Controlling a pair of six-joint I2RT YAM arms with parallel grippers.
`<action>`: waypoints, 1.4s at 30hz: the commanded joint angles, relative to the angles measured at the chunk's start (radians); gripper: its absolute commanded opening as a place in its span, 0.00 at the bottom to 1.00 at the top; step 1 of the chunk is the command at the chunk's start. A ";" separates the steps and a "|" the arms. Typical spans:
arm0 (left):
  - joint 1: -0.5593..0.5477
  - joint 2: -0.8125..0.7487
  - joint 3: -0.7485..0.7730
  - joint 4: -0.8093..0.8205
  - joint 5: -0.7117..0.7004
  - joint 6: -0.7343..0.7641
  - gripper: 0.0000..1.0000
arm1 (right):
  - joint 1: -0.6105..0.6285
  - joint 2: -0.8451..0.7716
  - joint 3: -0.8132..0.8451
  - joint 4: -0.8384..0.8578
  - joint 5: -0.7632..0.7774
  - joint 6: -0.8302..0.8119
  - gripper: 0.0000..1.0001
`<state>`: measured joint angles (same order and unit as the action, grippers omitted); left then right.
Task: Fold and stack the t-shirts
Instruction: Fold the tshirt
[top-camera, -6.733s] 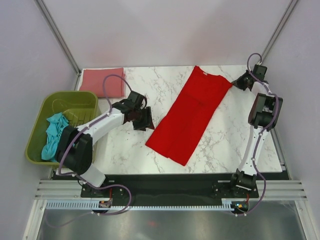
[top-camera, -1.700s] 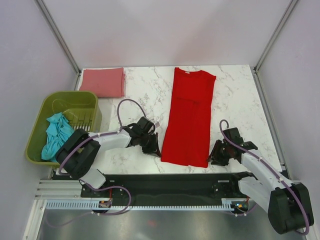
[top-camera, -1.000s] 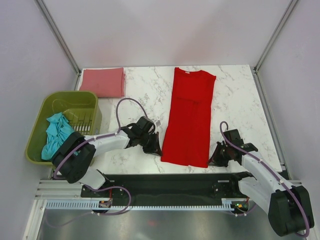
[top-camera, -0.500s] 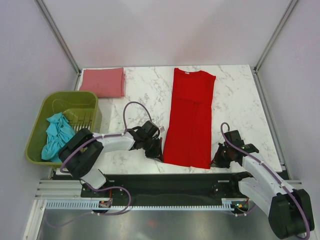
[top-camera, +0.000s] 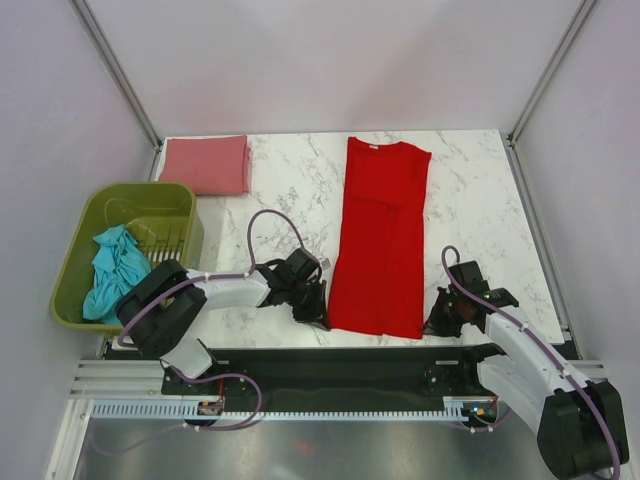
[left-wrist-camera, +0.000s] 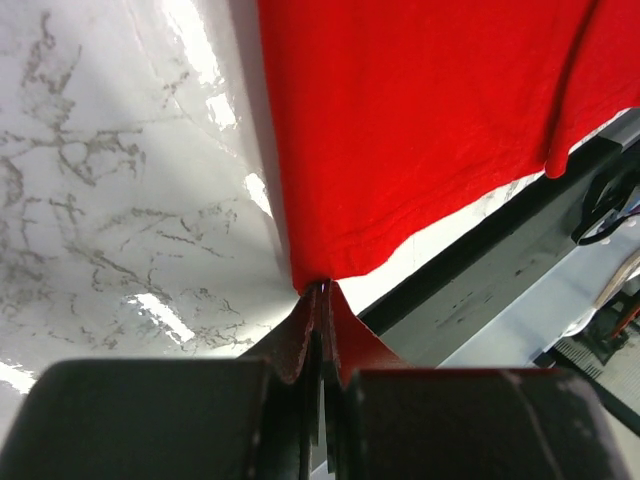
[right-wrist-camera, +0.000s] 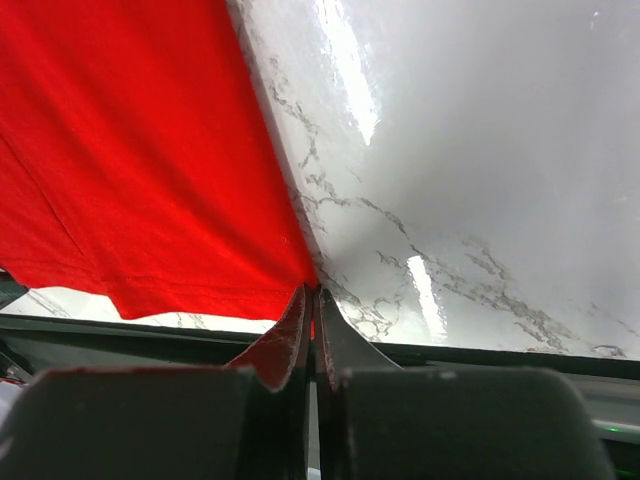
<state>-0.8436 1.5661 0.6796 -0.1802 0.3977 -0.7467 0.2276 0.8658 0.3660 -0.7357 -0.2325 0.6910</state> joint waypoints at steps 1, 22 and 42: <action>-0.006 -0.035 -0.020 0.048 -0.019 -0.085 0.02 | 0.007 -0.007 0.011 -0.034 0.024 -0.011 0.02; -0.006 -0.083 -0.015 0.042 -0.056 -0.094 0.47 | 0.006 -0.037 0.005 -0.037 0.005 -0.028 0.00; -0.044 -0.138 -0.025 0.038 -0.063 -0.181 0.02 | 0.007 -0.137 0.093 -0.188 0.056 -0.008 0.00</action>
<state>-0.8688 1.4921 0.6601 -0.1524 0.3595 -0.8524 0.2276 0.7609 0.4122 -0.8513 -0.2085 0.6769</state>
